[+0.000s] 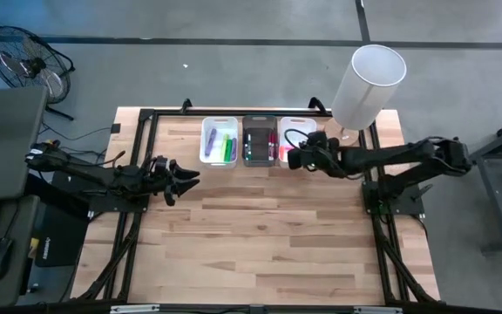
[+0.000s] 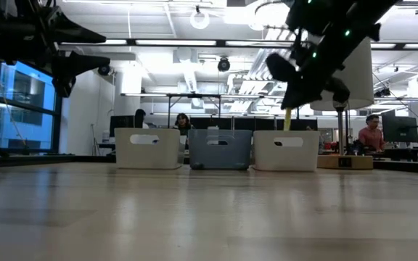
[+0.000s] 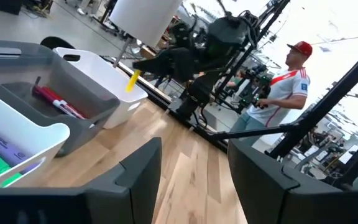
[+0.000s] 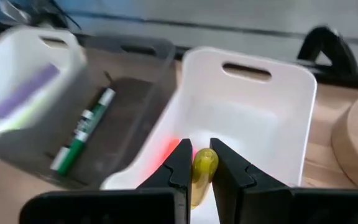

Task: Pick & Place Markers
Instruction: Put the yellow pen into the right white bin, then return to Home Position

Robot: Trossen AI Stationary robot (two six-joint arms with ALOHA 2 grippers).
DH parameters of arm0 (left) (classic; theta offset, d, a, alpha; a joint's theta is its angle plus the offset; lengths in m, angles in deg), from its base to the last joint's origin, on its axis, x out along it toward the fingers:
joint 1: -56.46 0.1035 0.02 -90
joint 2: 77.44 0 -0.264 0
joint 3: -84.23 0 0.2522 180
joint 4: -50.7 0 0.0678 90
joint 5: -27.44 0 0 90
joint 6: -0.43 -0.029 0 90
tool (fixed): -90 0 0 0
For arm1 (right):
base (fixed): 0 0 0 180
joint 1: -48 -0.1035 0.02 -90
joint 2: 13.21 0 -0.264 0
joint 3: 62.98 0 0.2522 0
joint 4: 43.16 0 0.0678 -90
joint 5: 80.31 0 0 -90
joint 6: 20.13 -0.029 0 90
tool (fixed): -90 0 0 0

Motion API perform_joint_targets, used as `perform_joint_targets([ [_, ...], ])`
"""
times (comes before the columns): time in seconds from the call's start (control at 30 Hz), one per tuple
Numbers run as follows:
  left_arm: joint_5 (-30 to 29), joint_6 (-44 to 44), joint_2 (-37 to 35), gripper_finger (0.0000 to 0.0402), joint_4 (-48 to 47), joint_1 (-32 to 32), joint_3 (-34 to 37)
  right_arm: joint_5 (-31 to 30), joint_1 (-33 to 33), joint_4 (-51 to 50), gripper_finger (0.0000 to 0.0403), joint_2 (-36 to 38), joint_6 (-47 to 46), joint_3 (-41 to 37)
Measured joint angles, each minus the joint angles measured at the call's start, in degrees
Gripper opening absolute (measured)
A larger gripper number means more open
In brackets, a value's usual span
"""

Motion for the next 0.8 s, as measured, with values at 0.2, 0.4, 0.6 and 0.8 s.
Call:
perform_joint_targets([
  [0.2,0.0,0.03,0.02,0.0182,-0.4,0.0,0.0,4.38,3.86,0.45,0.003,-5.02,-0.01,0.0],
  [0.4,0.03,0.04,0.04,0.0182,-0.81,0.0,0.0,6.91,6.14,1.76,0.0036,-7.21,-0.01,-0.02],
  [0.6,1.91,0.07,0.04,0.0182,-1.12,-0.02,0.0,7.72,6.92,1.83,0.0075,-7.0,0.93,-0.02],
  [0.8,2.21,0.07,0.04,0.0182,-1.18,-0.02,0.0,8.38,6.86,1.99,0.0114,-6.99,1.06,-0.02],
])
